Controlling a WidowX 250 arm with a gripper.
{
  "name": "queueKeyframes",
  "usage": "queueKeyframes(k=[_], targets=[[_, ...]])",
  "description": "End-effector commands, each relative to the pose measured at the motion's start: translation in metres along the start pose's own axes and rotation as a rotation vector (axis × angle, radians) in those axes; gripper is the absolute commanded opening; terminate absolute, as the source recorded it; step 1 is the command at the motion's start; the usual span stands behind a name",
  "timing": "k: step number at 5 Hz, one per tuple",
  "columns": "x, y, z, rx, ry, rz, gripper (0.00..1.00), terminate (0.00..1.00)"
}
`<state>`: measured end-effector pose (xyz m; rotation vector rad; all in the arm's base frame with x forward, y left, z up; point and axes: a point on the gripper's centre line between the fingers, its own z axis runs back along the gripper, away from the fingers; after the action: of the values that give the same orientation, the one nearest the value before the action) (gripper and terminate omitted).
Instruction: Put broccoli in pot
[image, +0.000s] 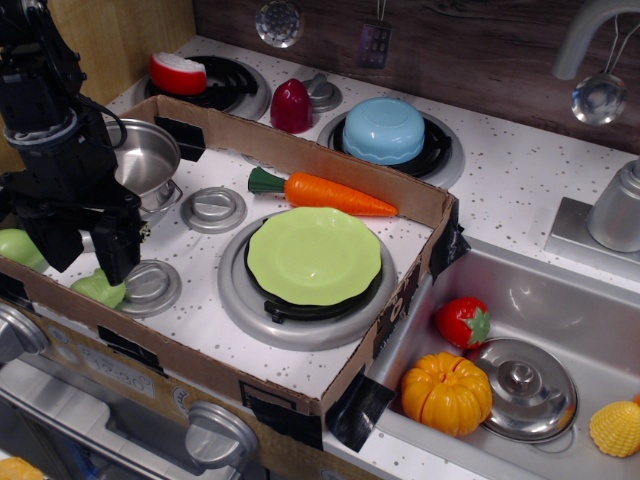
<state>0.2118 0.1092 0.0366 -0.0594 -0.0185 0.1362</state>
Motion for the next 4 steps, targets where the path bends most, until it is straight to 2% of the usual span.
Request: queueKeyframes(k=[1, 4], targets=[[0.003, 0.003, -0.003, 0.006, -0.041, -0.065, 1.00, 0.00], [0.004, 0.004, -0.024, -0.019, -0.041, -0.078, 1.00, 0.00]])
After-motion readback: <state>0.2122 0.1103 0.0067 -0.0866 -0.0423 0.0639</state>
